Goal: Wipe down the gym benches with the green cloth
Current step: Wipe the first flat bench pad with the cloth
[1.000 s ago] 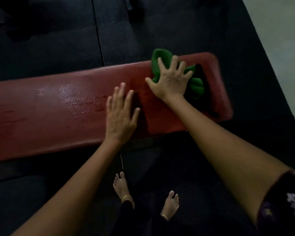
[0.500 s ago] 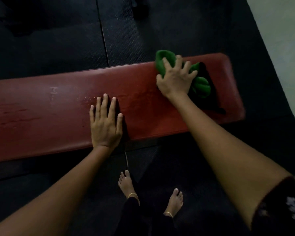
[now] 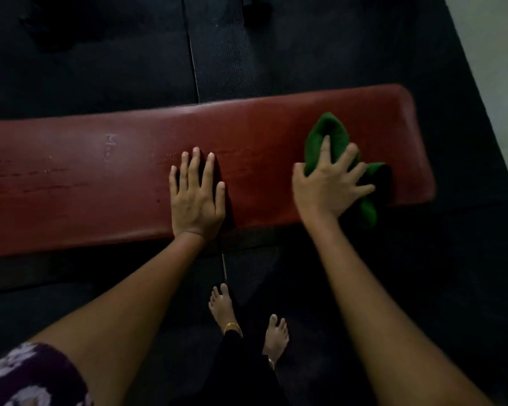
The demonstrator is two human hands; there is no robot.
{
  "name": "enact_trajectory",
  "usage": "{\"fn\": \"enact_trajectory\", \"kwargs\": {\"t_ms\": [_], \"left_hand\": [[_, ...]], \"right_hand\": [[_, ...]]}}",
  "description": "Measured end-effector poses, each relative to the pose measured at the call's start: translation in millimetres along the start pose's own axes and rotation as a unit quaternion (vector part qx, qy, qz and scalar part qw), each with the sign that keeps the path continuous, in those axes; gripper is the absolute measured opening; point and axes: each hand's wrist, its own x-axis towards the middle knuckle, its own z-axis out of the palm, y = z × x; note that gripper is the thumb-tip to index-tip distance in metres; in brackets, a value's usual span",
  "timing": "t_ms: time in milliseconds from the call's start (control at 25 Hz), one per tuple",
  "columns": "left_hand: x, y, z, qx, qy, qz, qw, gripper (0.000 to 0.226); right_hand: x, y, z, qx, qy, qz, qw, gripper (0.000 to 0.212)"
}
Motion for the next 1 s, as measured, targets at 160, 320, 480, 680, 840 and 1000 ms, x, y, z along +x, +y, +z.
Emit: {"fn": "enact_trajectory", "kwargs": {"t_ms": [160, 320, 480, 680, 840, 1000], "left_hand": [[-2, -4, 3, -0.019, 0.002, -0.01, 1.0, 0.06], [-3, -3, 1, -0.052, 0.003, -0.014, 0.999, 0.061], [-2, 2, 0, -0.06, 0.002, -0.011, 0.998, 0.061], [1, 0, -14, -0.312, 0.033, -0.115, 0.942, 0.049], [-11, -35, -24, -0.126, 0.065, -0.083, 0.986, 0.05], [-13, -74, -25, 0.033, 0.001, -0.136, 0.99, 0.086]], "right_hand": [[-50, -8, 19, -0.035, -0.02, -0.245, 0.969, 0.065], [4, 80, 14, -0.096, 0.047, -0.581, 0.807, 0.063], [30, 66, -2, -0.045, 0.057, -0.323, 0.944, 0.056], [-31, -26, 11, -0.049, -0.043, -0.245, 0.967, 0.063], [-4, 24, 17, -0.074, 0.049, -0.587, 0.805, 0.063], [81, 18, -7, -0.127, 0.053, -0.581, 0.802, 0.063]]}}
